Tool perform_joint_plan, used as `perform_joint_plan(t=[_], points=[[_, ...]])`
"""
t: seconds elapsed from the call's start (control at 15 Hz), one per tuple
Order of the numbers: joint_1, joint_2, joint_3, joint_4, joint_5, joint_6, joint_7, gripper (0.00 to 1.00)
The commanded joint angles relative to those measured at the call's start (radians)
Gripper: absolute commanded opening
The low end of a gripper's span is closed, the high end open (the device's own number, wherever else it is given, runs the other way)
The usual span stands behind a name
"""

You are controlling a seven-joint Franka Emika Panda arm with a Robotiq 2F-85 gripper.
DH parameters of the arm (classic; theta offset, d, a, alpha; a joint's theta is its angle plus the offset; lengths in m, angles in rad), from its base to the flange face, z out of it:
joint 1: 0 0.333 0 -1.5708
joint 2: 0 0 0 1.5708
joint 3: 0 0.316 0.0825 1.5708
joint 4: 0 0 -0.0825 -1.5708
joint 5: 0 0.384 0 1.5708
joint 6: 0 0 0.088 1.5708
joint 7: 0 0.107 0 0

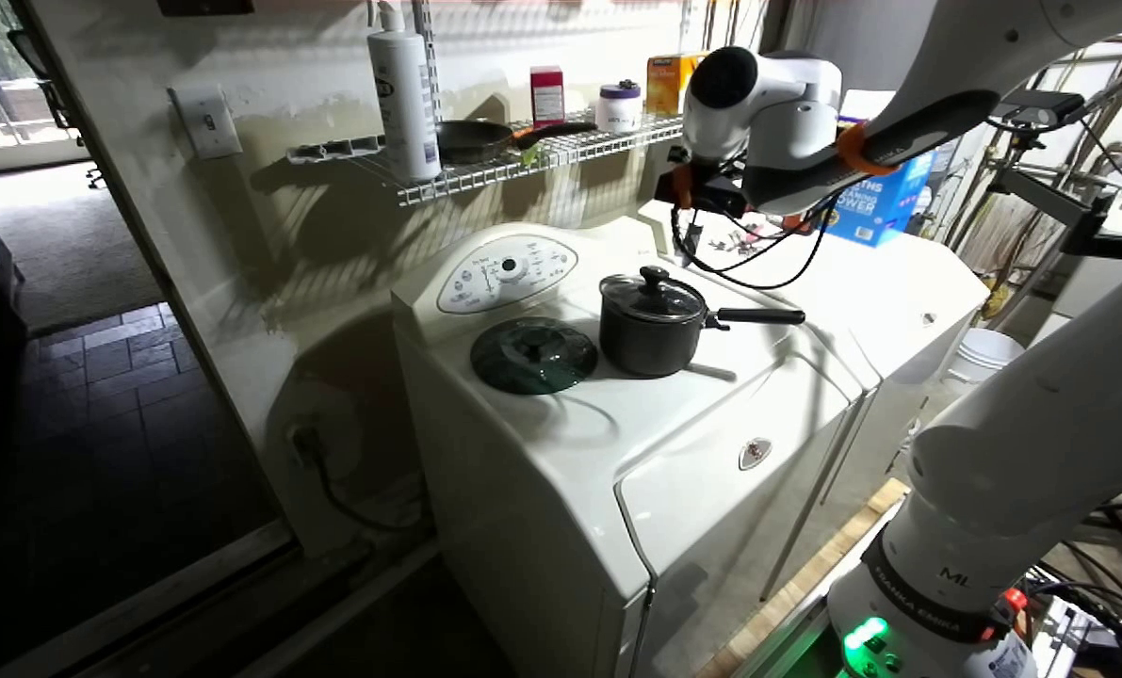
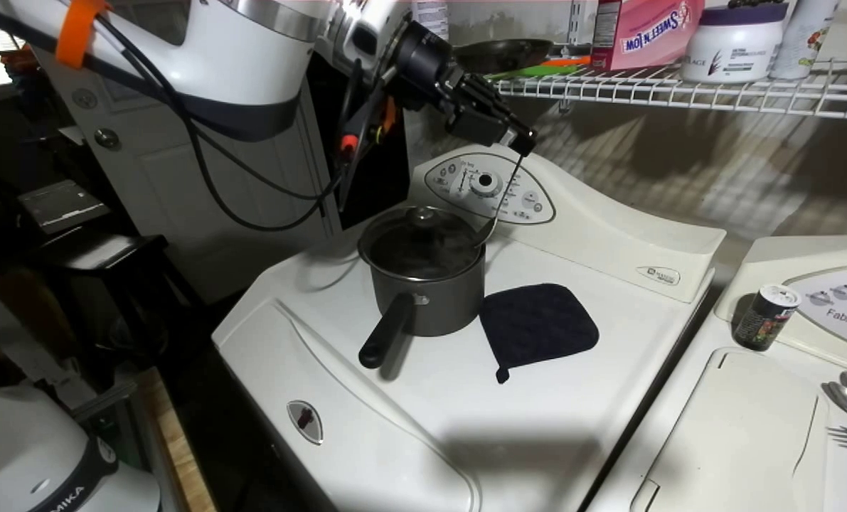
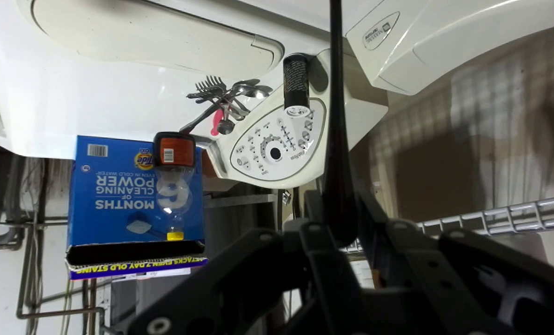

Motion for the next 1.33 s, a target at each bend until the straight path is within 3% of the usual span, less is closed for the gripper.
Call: perform_joint_plan(t=[0.0, 1.27], points=[[0.020, -0.002, 0.014, -0.009, -0.070, -0.045, 0.107, 0.05], [0.096, 0.064, 0.027, -0.008, -0.188, -0.208, 0.277, 0.05]])
